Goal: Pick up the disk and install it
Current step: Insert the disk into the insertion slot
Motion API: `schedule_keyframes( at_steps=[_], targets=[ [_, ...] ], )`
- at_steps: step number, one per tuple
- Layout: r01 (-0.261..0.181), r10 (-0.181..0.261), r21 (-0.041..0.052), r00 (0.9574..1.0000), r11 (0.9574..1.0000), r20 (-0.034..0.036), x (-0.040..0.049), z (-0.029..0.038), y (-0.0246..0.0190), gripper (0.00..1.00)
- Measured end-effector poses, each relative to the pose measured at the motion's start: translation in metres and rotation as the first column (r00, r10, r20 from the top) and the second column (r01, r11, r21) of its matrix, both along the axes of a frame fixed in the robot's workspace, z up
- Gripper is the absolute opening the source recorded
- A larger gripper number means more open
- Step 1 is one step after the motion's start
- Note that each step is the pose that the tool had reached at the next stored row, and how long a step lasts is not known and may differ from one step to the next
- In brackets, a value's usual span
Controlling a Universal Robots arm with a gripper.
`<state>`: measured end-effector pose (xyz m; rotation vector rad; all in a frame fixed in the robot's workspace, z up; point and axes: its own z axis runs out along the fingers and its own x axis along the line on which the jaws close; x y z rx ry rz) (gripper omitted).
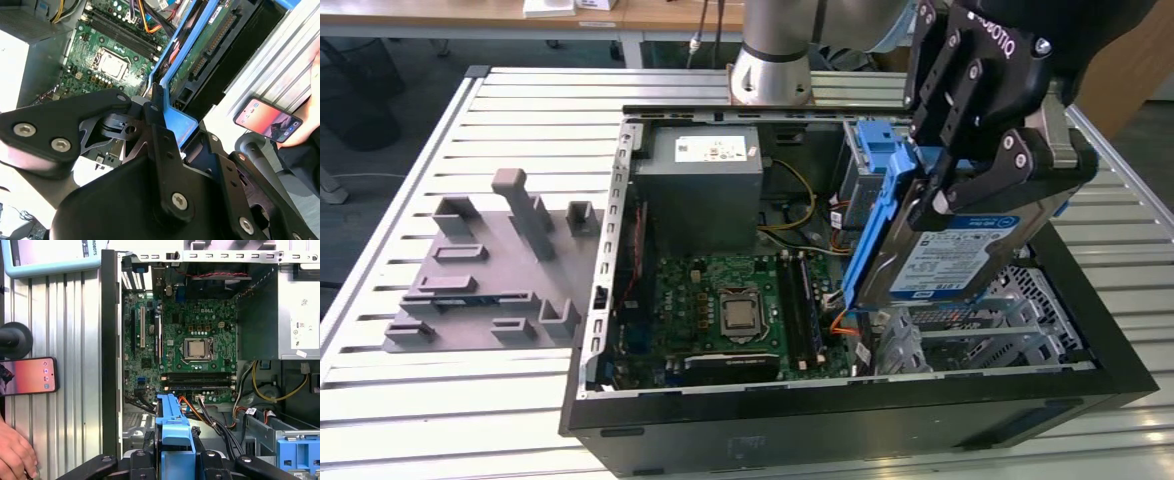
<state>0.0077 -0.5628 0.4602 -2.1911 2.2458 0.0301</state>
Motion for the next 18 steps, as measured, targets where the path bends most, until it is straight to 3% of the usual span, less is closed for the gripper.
schedule_keyframes(
  at_steps=[10, 18],
  targets=[
    [0.0, 0.0, 0.0, 1.0, 1.0, 0.0, 0.008, -0.0041, -0.0026, 0.36],
    [0.0, 0.0, -0.0001, 1.0, 1.0, -0.0001, 0.0258, -0.0057, -0.004, 0.36]
  ],
)
